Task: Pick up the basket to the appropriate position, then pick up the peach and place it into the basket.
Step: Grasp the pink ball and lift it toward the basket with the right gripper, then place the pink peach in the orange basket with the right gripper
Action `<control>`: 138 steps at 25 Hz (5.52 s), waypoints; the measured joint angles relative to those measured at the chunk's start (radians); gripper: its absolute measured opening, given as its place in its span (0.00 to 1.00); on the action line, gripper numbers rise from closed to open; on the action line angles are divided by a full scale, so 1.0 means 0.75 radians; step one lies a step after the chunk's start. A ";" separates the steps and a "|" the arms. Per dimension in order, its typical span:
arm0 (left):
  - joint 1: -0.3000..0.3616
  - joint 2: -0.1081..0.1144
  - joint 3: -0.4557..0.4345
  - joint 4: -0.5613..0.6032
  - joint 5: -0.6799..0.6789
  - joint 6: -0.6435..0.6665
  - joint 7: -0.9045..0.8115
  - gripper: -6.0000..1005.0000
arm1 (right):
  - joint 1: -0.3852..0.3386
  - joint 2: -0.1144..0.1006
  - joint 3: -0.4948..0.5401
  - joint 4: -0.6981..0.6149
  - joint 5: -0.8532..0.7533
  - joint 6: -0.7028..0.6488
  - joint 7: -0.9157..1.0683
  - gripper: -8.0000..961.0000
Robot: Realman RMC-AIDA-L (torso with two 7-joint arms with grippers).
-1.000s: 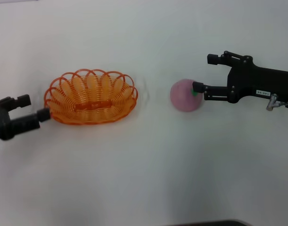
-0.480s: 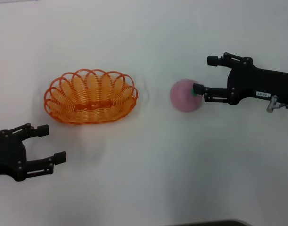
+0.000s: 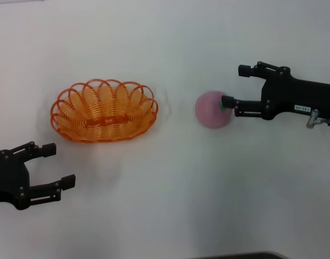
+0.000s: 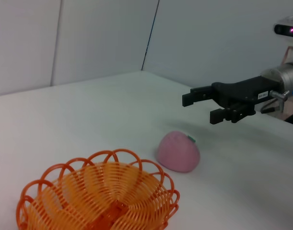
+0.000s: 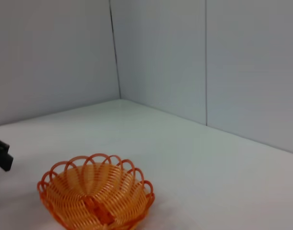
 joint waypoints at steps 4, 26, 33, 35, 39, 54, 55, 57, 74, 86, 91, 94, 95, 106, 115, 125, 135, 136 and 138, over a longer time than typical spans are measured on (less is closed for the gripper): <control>0.002 0.000 -0.037 0.000 -0.008 0.028 0.000 0.87 | 0.018 -0.026 -0.005 -0.029 -0.009 -0.018 0.236 0.97; 0.005 0.002 -0.090 -0.017 -0.043 0.072 0.057 0.87 | 0.286 -0.056 -0.015 -0.408 -0.667 -0.141 1.239 0.97; 0.006 0.002 -0.089 -0.035 -0.045 0.066 0.068 0.87 | 0.345 -0.047 -0.024 -0.414 -0.757 -0.131 1.312 0.98; 0.006 0.002 -0.086 -0.035 -0.045 0.065 0.068 0.87 | 0.360 -0.042 -0.037 -0.414 -0.777 -0.127 1.334 0.98; 0.006 0.002 -0.087 -0.035 -0.045 0.064 0.068 0.87 | 0.381 -0.035 -0.078 -0.415 -0.811 -0.121 1.391 0.97; 0.008 0.000 -0.078 -0.034 -0.038 0.063 0.067 0.87 | 0.423 -0.003 -0.221 -0.409 -0.846 -0.060 1.451 0.95; 0.008 0.000 -0.078 -0.034 -0.037 0.065 0.067 0.87 | 0.423 -0.001 -0.233 -0.408 -0.846 -0.055 1.454 0.94; 0.008 0.000 -0.078 -0.034 -0.037 0.068 0.067 0.87 | 0.424 0.000 -0.257 -0.405 -0.847 -0.045 1.462 0.94; 0.014 -0.002 -0.074 -0.034 -0.035 0.071 0.067 0.87 | 0.444 0.006 -0.413 -0.331 -0.838 0.046 1.477 0.91; 0.017 -0.003 -0.071 -0.036 -0.033 0.073 0.066 0.87 | 0.434 0.006 -0.428 -0.332 -0.844 0.102 1.503 0.78; 0.015 -0.004 -0.071 -0.048 -0.033 0.072 0.067 0.87 | 0.439 0.006 -0.428 -0.333 -0.842 0.095 1.498 0.58; 0.017 -0.004 -0.071 -0.049 -0.036 0.072 0.067 0.87 | 0.437 0.006 -0.420 -0.338 -0.837 0.090 1.490 0.45; 0.017 -0.004 -0.071 -0.050 -0.037 0.073 0.067 0.87 | 0.436 0.006 -0.415 -0.338 -0.837 0.089 1.488 0.40; 0.013 -0.004 -0.071 -0.052 -0.045 0.091 0.064 0.87 | 0.387 0.002 -0.377 -0.362 -0.654 0.046 1.388 0.29; 0.008 -0.002 -0.079 -0.045 -0.045 0.092 0.066 0.87 | 0.261 0.002 -0.377 -0.487 -0.221 -0.060 1.197 0.28; 0.004 -0.002 -0.077 -0.042 -0.045 0.091 0.068 0.87 | 0.353 0.013 -0.397 -0.233 -0.080 -0.039 0.985 0.30; 0.002 -0.002 -0.079 -0.047 -0.045 0.090 0.068 0.87 | 0.409 0.023 -0.567 -0.139 -0.058 0.196 0.924 0.33; 0.002 -0.002 -0.079 -0.048 -0.045 0.089 0.068 0.87 | 0.411 0.023 -0.581 -0.134 -0.048 0.207 0.917 0.33; 0.002 -0.002 -0.079 -0.049 -0.045 0.088 0.068 0.87 | 0.412 0.023 -0.597 -0.132 -0.025 0.220 0.903 0.34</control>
